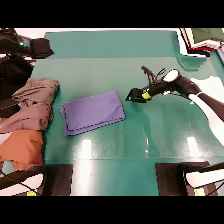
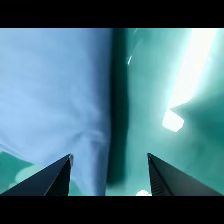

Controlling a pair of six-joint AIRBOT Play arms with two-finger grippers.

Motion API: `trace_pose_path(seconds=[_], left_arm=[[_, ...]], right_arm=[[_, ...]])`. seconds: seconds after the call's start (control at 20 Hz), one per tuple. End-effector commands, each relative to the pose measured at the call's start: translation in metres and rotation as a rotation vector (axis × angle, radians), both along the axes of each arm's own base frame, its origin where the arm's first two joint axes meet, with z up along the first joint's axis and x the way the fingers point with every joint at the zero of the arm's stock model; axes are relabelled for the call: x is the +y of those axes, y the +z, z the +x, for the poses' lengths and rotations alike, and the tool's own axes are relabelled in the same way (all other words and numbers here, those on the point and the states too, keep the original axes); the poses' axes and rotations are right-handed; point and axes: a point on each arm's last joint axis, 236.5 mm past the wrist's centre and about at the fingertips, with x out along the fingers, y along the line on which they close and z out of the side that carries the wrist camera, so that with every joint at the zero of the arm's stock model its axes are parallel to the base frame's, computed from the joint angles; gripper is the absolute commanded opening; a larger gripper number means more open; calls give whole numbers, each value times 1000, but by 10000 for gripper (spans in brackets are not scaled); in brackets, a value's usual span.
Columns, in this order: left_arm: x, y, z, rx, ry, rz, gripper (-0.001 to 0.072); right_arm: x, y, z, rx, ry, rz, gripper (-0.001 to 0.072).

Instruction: Fold the shirts.

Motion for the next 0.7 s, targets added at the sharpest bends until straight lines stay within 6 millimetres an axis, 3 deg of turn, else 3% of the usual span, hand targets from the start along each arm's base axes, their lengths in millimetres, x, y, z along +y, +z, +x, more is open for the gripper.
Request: trace_pose_path(seconds=[0.0,0.2,0.25,0.4,0.5,0.6,0.65], left_arm=[[-30,-19,1,38,-72,10,24],[-47,-32,1,68,-107,10,24],[-50,-31,1,63,-112,3,24],[-69,-19,3,30,-128,-61,24],[-84,-17,-1,18,-159,-62,23],[-104,-16,-9,8,-202,-56,23],[-113,-16,-13,3,-222,-54,23]], right_arm=[[28,-28,-10,129,39,59,540],[103,-39,-18,154,149,124,505],[121,-40,-18,150,165,144,414],[153,-39,-13,79,219,155,16],[153,-27,1,18,234,148,18],[125,-12,24,-55,249,85,18],[100,-3,39,-86,235,39,18]])
